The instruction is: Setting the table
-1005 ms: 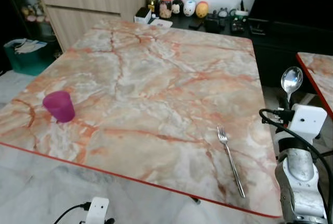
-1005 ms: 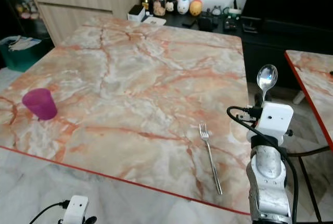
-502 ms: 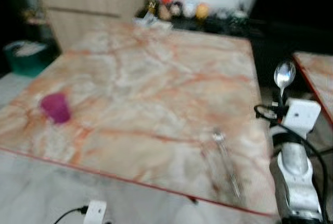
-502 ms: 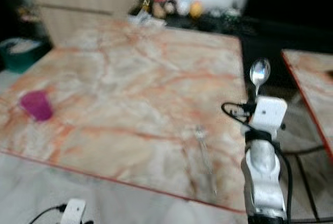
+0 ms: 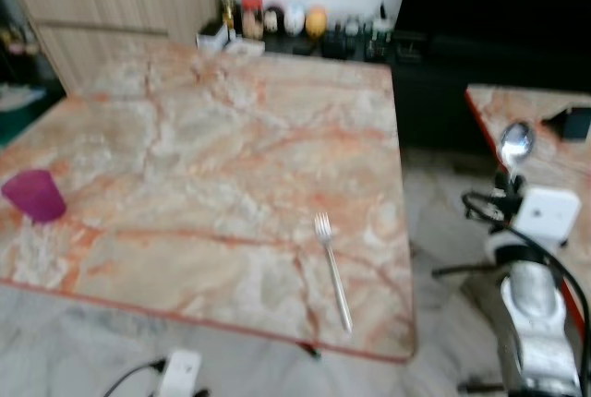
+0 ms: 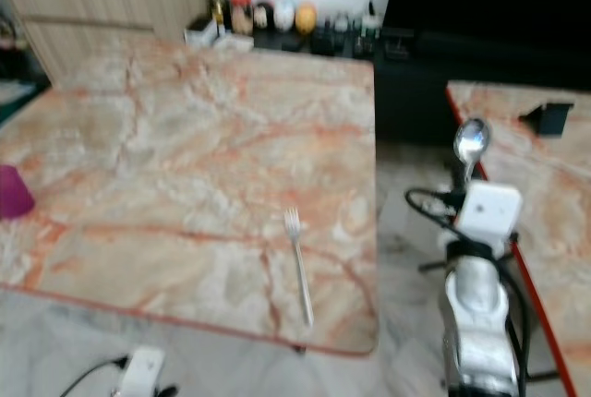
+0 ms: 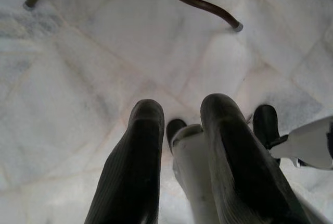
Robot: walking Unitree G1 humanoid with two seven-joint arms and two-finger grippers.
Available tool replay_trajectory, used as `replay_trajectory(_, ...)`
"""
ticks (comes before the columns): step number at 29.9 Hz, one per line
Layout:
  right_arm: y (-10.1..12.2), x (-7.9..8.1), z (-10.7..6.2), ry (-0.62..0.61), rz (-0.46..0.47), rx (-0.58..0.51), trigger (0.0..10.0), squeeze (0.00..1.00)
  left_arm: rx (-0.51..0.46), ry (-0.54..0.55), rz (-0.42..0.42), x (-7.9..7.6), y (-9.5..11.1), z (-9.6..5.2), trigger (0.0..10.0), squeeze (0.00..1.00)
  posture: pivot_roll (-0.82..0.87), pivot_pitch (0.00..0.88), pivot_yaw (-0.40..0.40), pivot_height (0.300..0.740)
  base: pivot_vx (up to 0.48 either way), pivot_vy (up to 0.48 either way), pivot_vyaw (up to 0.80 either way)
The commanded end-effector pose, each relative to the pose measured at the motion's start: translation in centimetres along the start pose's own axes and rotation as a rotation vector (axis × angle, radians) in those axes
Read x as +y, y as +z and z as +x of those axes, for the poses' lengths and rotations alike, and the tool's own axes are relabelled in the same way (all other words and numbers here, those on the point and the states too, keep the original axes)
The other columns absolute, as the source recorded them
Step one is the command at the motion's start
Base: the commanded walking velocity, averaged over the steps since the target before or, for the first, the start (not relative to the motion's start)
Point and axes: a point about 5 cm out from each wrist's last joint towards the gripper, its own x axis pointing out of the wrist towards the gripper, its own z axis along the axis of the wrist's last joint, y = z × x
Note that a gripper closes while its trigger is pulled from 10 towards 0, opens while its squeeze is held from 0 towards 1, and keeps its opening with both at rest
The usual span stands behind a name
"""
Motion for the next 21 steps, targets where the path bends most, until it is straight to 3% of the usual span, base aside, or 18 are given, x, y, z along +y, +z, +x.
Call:
replay_trajectory(1, 0.42, 0.35, 0.10, 0.013, 0.009, -0.019, 10.0, 0.00, 0.024, 0.009, 0.016, 0.41, -0.60, -0.19, 10.0, 0.00, 0.00, 0.000, -0.044, 0.740, 0.000, -0.345, 0.00)
replay_trajectory(21, 0.45, 0.19, 0.22, 0.010, 0.006, -0.022, 10.0, 0.00, 0.019, -0.003, 0.021, 0.16, -0.37, -0.09, 10.0, 0.00, 0.00, 0.000, -0.043, 0.740, 0.000, -0.344, 0.00)
